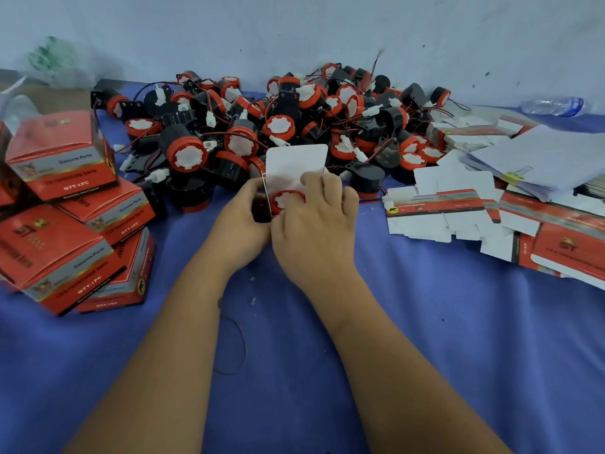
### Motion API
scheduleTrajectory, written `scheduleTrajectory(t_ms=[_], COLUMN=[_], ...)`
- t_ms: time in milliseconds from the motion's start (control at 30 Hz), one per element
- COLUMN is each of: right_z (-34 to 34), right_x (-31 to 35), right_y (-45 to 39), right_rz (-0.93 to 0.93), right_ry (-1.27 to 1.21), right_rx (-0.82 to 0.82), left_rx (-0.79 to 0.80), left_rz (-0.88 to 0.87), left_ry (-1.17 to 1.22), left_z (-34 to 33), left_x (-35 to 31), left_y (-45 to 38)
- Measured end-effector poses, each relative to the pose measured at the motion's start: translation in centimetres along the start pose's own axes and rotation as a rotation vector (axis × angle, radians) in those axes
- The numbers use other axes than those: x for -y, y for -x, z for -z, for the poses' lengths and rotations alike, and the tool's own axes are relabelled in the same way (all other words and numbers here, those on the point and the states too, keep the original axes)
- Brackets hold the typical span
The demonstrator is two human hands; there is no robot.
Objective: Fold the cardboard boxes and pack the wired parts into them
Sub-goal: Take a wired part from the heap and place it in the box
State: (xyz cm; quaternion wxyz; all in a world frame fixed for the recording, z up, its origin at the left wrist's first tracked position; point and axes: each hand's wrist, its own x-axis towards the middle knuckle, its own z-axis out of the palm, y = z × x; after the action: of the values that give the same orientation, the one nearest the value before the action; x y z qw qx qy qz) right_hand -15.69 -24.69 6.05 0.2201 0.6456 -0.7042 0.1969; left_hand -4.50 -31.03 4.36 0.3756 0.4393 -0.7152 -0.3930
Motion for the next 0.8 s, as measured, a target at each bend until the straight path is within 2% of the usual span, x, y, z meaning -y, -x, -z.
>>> scheduleTrajectory(t_ms=[100, 133, 200, 267, 333, 433, 500, 633, 800], right_z=[0.2, 0.4, 0.2, -0.2, -0.2, -0.3, -0.4, 0.1, -0.2], right_x=[0.3, 0.4, 0.6, 0.2, -0.5, -1.8, -2.4, -2.9, -2.2], right_y=[0.2, 0.2, 0.0, -0.2, -0.5, -1.1, -1.3, -1.3, -0.6], right_rz=[-0.051, -0.142, -0.43, -0.683, -0.867, -1.053, -1.034, -0.79, -0.321], right_ry=[-0.221, -0.384, -0.727, -0.937, -1.101, -1.365, -1.397, -1.148, -0.793], right_rx=[-0.174, -0.167, -0.019, 0.059, 0.023, -0.129, -0.247, -0.391, -0.337], left_rx=[-0.041, -0.072, -0.137, -0.179, -0.193, -0.176, -0.139, -0.024, 0.021], left_rz=[0.014, 0.023, 0.045, 0.055, 0.048, 0.033, 0.024, 0.013, 0.001], left_ry=[0.007, 0.007, 0.02, 0.019, 0.001, -0.008, -0.001, 0.017, 0.035], left_z=[-0.2, -0.3, -0.3, -0.3, -0.3, -0.3, -0.1, 0.5, 0.8], left_x=[-0.1, -0.2, -0.4, -0.4, -0.3, -0.2, -0.1, -0.1, -0.2], left_y=[0.0, 0.1, 0.2, 0.2, 0.2, 0.1, 0.2, 0.2, 0.3])
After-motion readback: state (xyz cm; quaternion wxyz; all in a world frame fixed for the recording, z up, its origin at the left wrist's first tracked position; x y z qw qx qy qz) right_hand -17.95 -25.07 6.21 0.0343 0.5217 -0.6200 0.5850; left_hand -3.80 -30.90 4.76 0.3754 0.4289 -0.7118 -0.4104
